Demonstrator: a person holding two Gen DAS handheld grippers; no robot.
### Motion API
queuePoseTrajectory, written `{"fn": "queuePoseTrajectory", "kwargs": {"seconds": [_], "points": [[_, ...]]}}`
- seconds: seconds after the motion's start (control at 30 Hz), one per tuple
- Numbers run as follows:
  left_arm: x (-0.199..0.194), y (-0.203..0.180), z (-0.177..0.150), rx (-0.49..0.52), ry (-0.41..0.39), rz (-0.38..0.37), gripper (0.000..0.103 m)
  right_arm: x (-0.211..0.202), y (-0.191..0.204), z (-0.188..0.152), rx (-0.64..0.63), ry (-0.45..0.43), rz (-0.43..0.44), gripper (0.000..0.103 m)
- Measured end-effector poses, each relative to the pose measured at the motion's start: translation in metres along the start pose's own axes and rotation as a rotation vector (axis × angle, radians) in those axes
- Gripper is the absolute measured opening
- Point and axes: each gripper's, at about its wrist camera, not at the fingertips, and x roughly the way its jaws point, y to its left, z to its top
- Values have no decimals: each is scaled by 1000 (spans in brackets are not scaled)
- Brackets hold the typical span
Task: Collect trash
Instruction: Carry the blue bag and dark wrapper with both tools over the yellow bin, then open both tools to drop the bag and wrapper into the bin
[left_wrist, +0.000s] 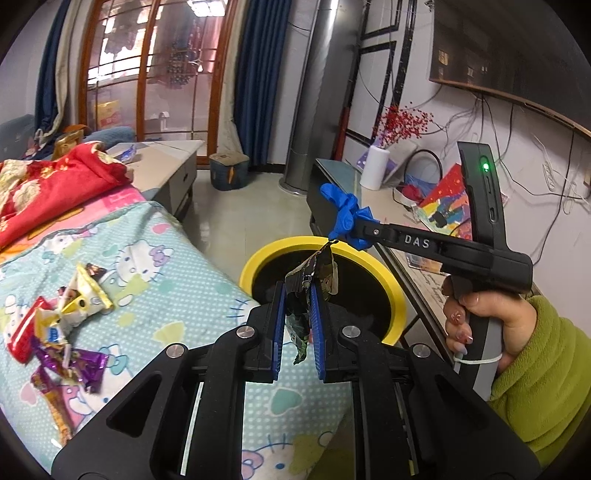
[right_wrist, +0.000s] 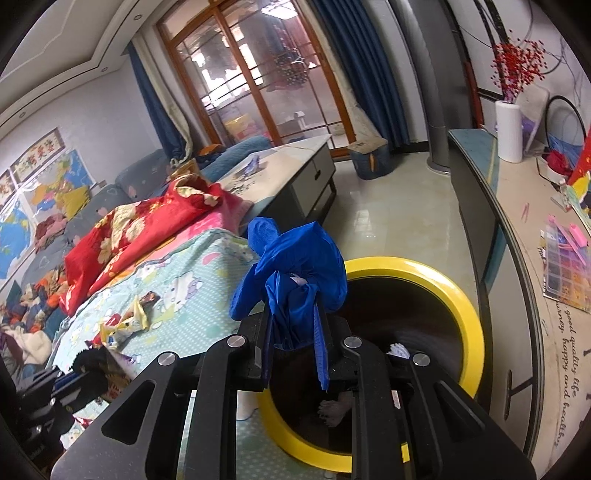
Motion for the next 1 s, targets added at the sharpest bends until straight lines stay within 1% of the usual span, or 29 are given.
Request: {"fn": "queuePoseTrajectory", "kwargs": {"seconds": [0.5,0.67,0.93,0.97,1.0], "points": [[44,-20,-2,25,68,-43,9,10,-44,-8,76,36,-92,18],[61,-24,-3,28,94,-46,9,17,-57,-13,98,58,-104,20],[91,-19,-2,4,122,-57,9,26,-69,-20,129,88,-108,21],[92,-18,-2,-1,124,-56,14,27,-70,-20,131,88,-111,24],[94,-16,-2,-7,120,-51,22,28,-71,-20,132,89,-110,27]]}}
